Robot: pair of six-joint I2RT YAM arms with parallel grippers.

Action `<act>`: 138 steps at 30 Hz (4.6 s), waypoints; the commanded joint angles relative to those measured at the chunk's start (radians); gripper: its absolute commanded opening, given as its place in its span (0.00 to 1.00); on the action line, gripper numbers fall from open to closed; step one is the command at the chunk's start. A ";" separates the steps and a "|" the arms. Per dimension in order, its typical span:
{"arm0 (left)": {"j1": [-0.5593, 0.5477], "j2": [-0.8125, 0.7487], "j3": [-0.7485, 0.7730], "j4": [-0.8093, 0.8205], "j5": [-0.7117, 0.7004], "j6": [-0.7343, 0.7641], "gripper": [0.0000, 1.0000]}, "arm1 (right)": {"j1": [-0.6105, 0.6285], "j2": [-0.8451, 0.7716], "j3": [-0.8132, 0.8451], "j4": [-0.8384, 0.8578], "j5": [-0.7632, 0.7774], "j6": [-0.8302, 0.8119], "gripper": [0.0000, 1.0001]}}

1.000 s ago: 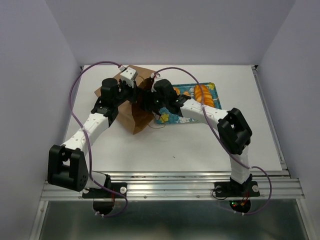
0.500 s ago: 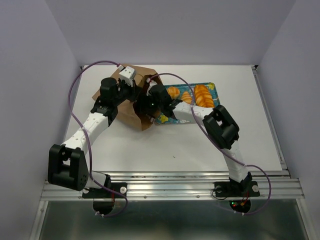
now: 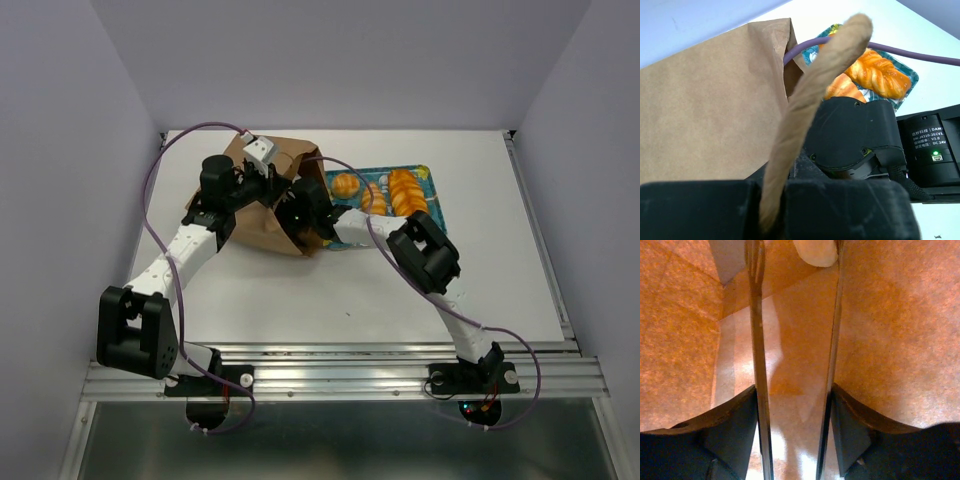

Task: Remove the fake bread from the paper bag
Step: Take out the fake bread from the paper bag, then place the fake bread in the container.

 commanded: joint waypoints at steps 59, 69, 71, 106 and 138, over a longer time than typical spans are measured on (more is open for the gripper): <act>0.042 0.143 0.166 -0.002 -0.123 -0.010 0.00 | 0.013 -0.877 -0.554 -0.553 0.079 -0.087 0.01; 0.051 0.142 0.153 0.033 -0.119 -0.030 0.00 | -0.033 -0.961 -0.462 -0.899 0.501 -0.031 0.01; 0.054 0.133 0.137 0.041 -0.124 -0.034 0.00 | -0.033 -0.946 -0.429 -0.902 0.705 0.008 0.01; 0.068 -0.154 -0.094 -0.027 -0.692 -0.269 0.00 | -0.426 -0.775 -0.549 0.049 0.300 -1.774 0.05; 0.036 -0.167 -0.182 0.090 -0.659 -0.275 0.00 | -0.259 -0.845 -0.967 0.409 0.411 -2.070 0.11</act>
